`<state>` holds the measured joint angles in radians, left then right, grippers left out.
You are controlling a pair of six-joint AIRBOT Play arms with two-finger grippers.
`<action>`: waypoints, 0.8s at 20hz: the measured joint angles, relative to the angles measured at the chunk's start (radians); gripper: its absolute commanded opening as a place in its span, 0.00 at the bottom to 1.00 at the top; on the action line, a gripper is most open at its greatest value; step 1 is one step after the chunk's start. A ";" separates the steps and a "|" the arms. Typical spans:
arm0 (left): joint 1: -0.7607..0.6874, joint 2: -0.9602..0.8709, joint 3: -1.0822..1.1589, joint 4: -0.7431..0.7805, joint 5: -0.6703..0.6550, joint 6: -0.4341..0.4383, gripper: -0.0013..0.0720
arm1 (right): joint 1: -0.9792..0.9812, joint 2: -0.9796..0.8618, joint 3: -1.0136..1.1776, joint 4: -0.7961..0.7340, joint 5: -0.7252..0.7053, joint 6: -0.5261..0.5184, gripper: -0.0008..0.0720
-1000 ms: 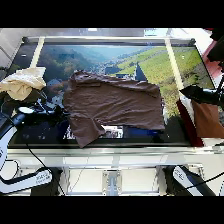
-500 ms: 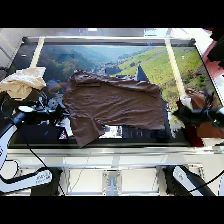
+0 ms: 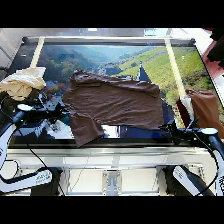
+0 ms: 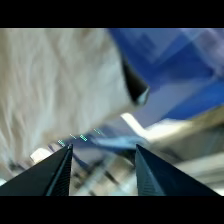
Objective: Fold the shirts.
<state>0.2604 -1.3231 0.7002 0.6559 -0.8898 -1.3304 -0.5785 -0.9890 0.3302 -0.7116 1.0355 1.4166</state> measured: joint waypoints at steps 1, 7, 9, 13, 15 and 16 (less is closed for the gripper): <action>0.000 0.000 0.000 -0.002 0.000 0.004 0.04 | -0.001 0.000 -0.020 0.032 -0.034 0.001 0.63; 0.000 0.000 0.000 -0.008 -0.001 0.018 0.04 | -0.001 -0.003 -0.071 0.140 -0.173 0.002 0.24; 0.000 0.000 0.000 -0.009 0.000 0.018 0.04 | -0.001 -0.004 -0.075 0.166 -0.198 -0.010 0.05; 0.001 0.001 0.030 -0.039 -0.019 0.062 0.04 | -0.001 -0.003 -0.072 0.333 -0.155 -0.187 0.05; 0.001 0.012 0.094 -0.073 -0.066 0.117 0.04 | -0.002 0.006 -0.042 0.456 -0.090 -0.314 0.05; 0.001 0.025 0.140 -0.090 -0.100 0.144 0.04 | -0.002 0.019 -0.013 0.504 -0.051 -0.371 0.05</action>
<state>0.2615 -1.2984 0.8406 0.5655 -0.9901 -1.1866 -0.5804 -0.9703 0.3176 -0.2081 0.9848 1.0458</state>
